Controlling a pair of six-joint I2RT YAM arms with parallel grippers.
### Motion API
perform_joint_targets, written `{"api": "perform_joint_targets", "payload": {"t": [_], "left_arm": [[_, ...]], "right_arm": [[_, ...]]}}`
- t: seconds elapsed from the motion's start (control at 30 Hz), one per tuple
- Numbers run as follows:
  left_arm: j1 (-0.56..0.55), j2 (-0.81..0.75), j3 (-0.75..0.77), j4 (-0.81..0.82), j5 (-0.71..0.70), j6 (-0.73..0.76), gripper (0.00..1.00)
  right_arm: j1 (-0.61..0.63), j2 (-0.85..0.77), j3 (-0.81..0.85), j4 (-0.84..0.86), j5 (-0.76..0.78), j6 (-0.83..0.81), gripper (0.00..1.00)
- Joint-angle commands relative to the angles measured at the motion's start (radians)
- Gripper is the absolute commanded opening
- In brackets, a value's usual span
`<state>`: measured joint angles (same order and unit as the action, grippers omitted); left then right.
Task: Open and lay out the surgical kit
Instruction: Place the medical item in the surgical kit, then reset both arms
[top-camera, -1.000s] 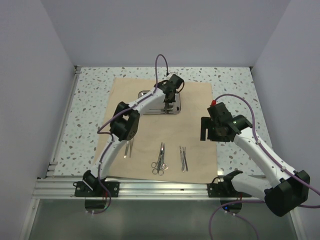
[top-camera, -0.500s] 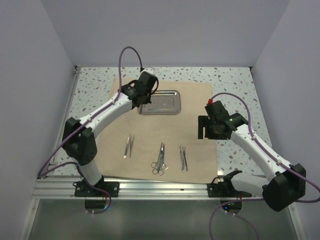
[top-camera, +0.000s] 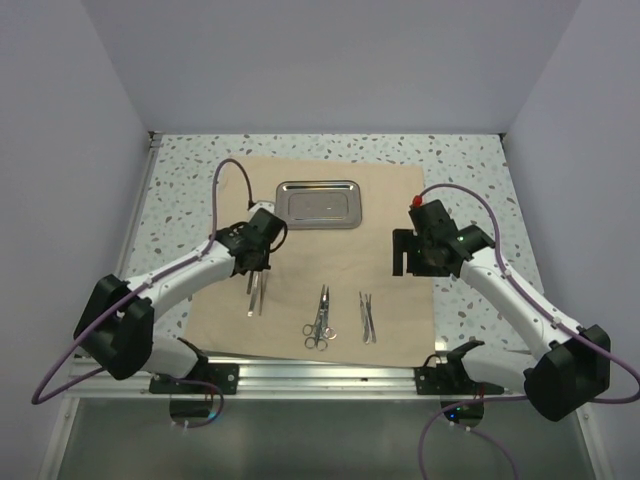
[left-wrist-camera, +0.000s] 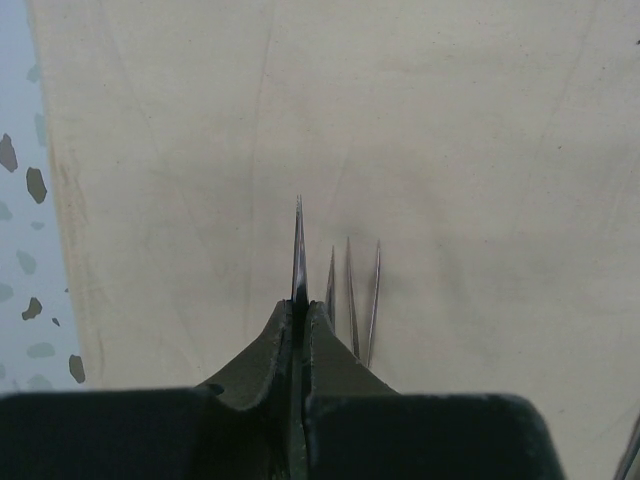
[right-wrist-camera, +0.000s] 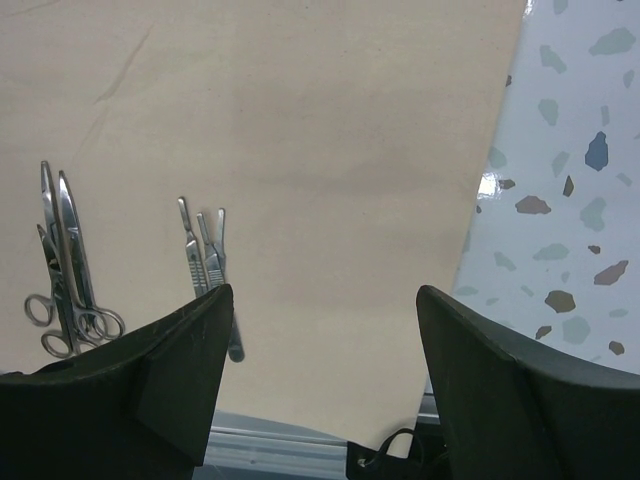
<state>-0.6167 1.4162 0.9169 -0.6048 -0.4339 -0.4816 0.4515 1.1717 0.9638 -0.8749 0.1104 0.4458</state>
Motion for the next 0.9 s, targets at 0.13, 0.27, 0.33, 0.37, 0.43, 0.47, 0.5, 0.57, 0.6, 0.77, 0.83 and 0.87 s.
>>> {"api": "perform_joint_targets", "payload": {"t": [0.13,0.27,0.33,0.37,0.43,0.47,0.5,0.57,0.6,0.77,0.83,0.87], "left_arm": [[0.0,-0.078,-0.064,0.089,0.003,-0.077,0.16],[0.0,-0.088,-0.07,0.094,-0.008,-0.078,0.42],[0.0,-0.092,-0.059,0.088,-0.015,-0.075,0.52],[0.0,-0.103,-0.056,0.086,-0.022,-0.074,0.53],[0.0,-0.12,-0.041,0.073,-0.025,-0.066,0.55],[0.0,-0.143,-0.033,0.057,-0.028,-0.061,0.55],[0.0,-0.155,-0.02,0.05,-0.031,-0.051,0.56],[0.0,-0.194,0.002,0.021,-0.043,-0.038,0.56],[0.0,-0.207,0.023,0.007,-0.048,-0.028,0.56],[0.0,-0.321,0.066,-0.073,-0.031,-0.009,0.55],[0.0,-0.388,0.074,-0.102,-0.019,-0.008,0.56],[0.002,-0.41,0.077,-0.128,0.003,-0.003,0.55]], "right_arm": [[0.0,-0.04,0.016,-0.001,-0.02,-0.004,0.78],[0.0,-0.066,0.004,-0.021,-0.018,-0.004,0.78],[0.001,-0.089,-0.01,-0.021,-0.02,-0.005,0.78],[0.001,-0.096,-0.013,-0.021,-0.021,-0.006,0.78],[0.001,-0.121,-0.013,-0.029,-0.029,-0.006,0.78],[0.0,-0.133,-0.01,-0.029,-0.034,-0.004,0.78],[0.001,-0.147,-0.001,-0.026,-0.053,0.001,0.78],[0.0,-0.193,0.01,-0.016,-0.069,0.02,0.78],[0.001,-0.205,0.029,-0.016,-0.075,0.03,0.79],[0.0,-0.289,0.107,-0.036,-0.034,0.091,0.85],[0.001,-0.314,0.144,-0.041,-0.009,0.106,0.87],[0.0,-0.334,0.156,-0.052,-0.005,0.122,0.9]]}}
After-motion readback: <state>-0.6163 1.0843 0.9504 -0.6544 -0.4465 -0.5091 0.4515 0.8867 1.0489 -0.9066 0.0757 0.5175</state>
